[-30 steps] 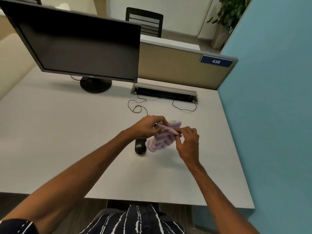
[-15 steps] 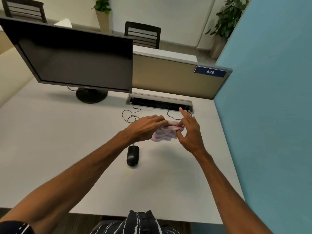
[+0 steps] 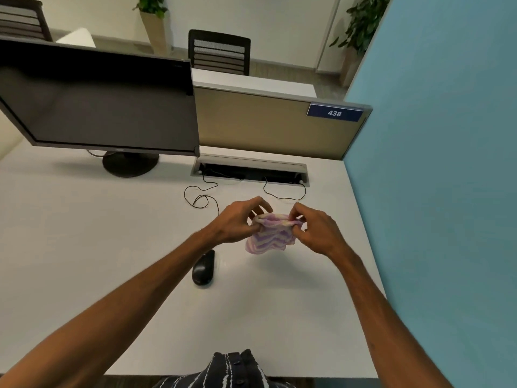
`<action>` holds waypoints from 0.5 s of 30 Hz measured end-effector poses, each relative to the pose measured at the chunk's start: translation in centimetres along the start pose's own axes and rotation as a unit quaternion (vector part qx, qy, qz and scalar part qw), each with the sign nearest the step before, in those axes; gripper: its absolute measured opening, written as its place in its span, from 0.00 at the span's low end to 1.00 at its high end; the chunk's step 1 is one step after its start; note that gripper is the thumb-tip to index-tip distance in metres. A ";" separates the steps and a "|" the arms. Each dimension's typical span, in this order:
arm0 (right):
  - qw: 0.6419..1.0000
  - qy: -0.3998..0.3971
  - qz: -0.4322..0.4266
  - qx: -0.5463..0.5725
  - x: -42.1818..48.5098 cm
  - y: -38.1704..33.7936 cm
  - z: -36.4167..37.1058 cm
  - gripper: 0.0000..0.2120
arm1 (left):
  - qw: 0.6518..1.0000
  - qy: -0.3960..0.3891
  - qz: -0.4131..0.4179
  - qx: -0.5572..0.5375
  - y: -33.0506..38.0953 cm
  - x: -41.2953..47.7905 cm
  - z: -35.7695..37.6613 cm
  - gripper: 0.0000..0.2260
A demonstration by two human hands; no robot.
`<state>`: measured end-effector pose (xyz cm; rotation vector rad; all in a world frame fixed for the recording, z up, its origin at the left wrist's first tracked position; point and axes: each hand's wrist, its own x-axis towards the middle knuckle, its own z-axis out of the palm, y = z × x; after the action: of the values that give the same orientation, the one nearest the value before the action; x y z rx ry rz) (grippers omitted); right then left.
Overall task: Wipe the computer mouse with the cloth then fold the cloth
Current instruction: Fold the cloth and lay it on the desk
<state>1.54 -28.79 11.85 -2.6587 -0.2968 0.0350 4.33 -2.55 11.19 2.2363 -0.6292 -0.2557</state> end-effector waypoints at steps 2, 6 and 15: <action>0.994 -0.097 0.033 0.046 0.5 0.8 -1.1 0.13 | 0.998 -0.045 -0.025 -0.029 -0.5 0.4 0.5 0.17; 0.965 -0.204 0.100 0.130 2.5 2.0 -1.8 0.22 | 0.993 -0.088 -0.072 -0.041 -1.3 2.2 2.3 0.16; 0.985 -0.093 0.097 -0.110 2.2 2.4 6.0 0.30 | 0.974 -0.043 -0.129 0.182 -3.5 3.1 9.7 0.24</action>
<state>3.73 -27.72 5.52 -2.9004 -0.1048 0.3333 4.59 -8.35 2.17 2.6765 -0.4551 -0.3949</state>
